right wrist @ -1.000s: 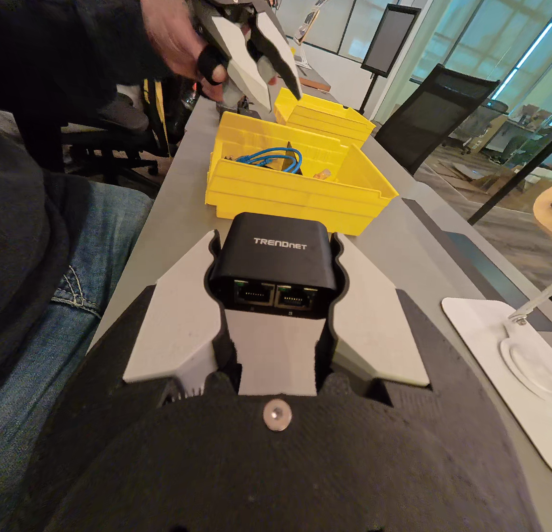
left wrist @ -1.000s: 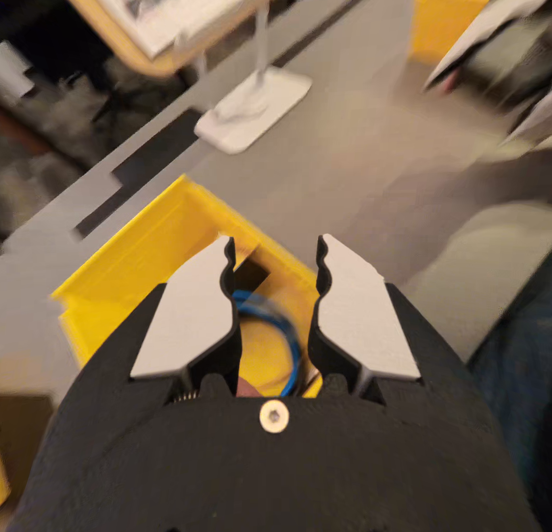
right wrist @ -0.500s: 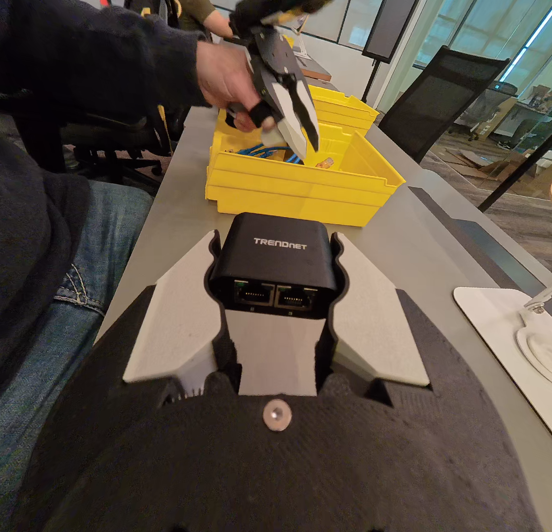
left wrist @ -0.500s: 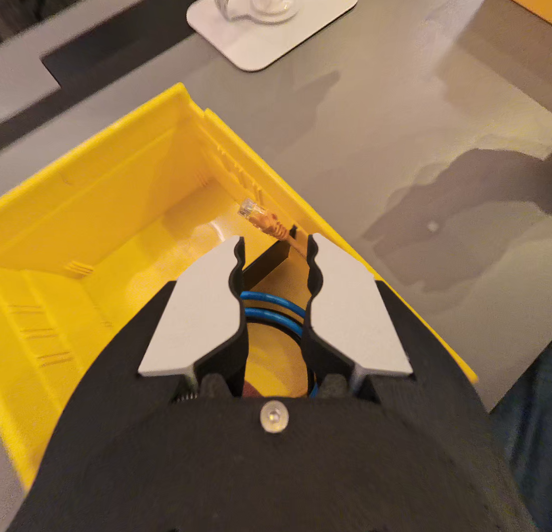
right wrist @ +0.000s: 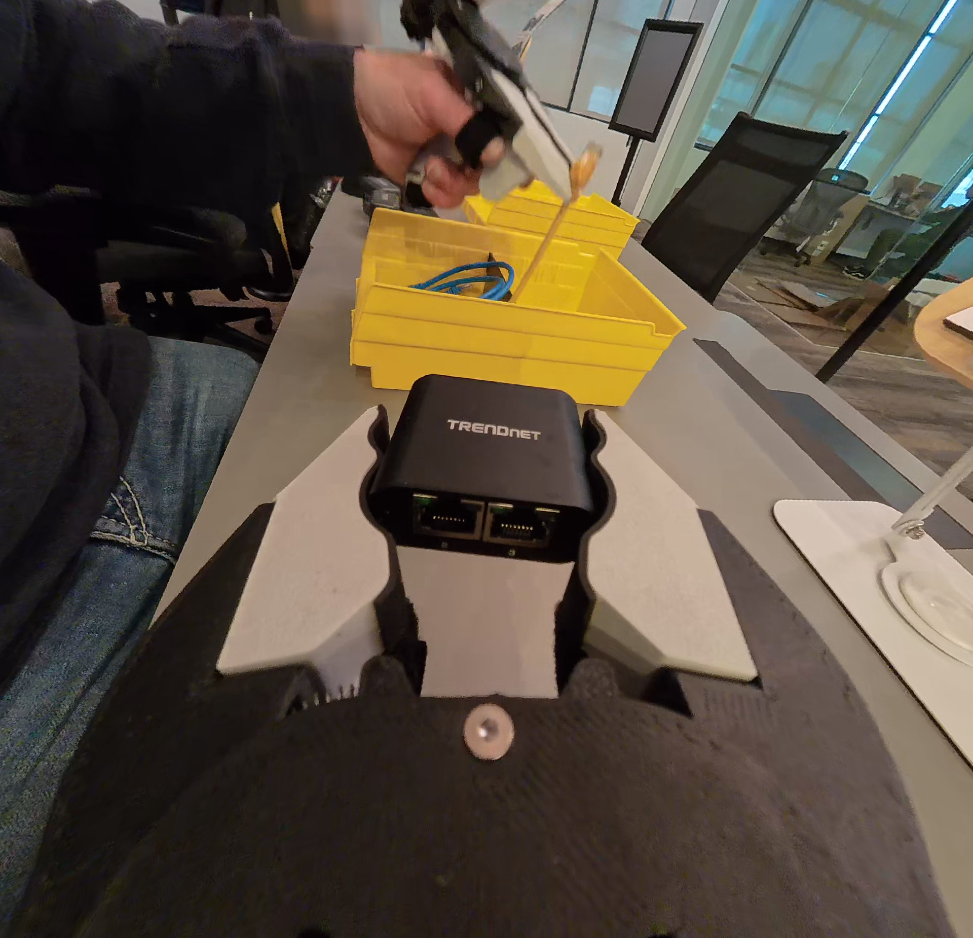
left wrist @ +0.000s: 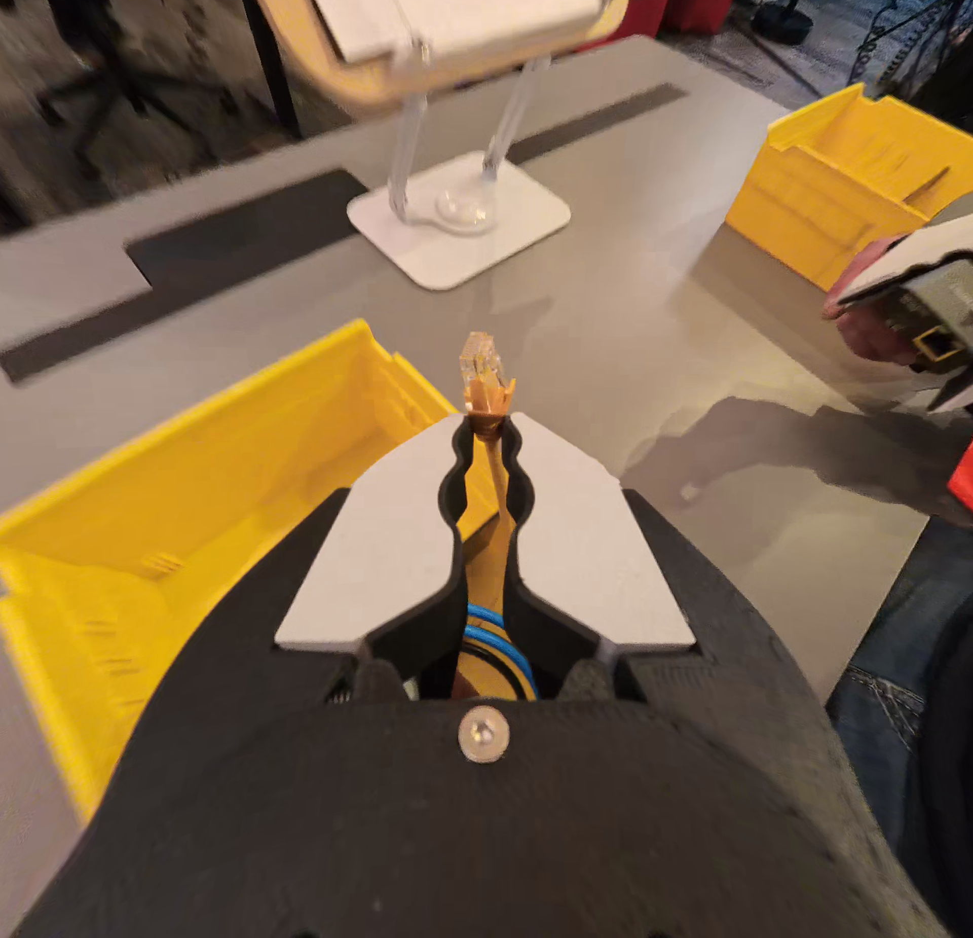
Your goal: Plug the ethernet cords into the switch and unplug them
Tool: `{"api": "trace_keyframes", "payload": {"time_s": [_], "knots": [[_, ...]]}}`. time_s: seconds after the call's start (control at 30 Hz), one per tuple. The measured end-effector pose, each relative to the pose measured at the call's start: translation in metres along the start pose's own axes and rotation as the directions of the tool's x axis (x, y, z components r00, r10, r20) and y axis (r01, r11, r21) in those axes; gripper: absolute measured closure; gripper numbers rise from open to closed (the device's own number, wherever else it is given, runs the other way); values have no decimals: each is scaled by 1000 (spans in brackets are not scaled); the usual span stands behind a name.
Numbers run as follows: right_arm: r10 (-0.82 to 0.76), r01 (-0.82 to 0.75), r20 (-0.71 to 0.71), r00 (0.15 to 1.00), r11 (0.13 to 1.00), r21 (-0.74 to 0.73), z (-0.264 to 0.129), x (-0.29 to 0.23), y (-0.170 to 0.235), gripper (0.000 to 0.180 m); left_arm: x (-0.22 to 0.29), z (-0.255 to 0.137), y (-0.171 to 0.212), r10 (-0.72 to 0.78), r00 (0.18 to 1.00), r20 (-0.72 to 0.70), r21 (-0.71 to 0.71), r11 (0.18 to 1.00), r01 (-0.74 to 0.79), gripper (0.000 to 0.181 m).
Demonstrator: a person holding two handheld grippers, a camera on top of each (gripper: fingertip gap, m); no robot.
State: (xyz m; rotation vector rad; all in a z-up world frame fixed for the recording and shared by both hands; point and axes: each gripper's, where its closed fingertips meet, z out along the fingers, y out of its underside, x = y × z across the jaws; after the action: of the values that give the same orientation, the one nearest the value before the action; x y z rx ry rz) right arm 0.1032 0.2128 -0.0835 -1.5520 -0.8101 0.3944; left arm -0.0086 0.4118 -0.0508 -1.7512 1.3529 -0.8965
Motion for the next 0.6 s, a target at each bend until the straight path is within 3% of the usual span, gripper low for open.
{"api": "trace_keyframes", "payload": {"time_s": [0.2, 0.33, 0.47, 0.6], "knots": [[-9, 9, -35, 999, 1000, 15, -10, 3, -8, 107, 21, -62, -101, 215, 974, 70, 122, 967, -223, 171], [-15, 17, -65, 998, 999, 27, -19, 5, -13, 106, 57, -74, -161, 383, 917, 106, 157, 905, -396, 171], [-15, 18, -96, 995, 999, 37, -32, 6, -17, 106, 108, -46, -186, 497, 868, -16, 142, 860, -490, 171], [-3, 9, -137, 991, 999, 42, -47, 4, -17, 106, 168, 19, -146, 565, 768, -304, -17, 802, -597, 171]]}}
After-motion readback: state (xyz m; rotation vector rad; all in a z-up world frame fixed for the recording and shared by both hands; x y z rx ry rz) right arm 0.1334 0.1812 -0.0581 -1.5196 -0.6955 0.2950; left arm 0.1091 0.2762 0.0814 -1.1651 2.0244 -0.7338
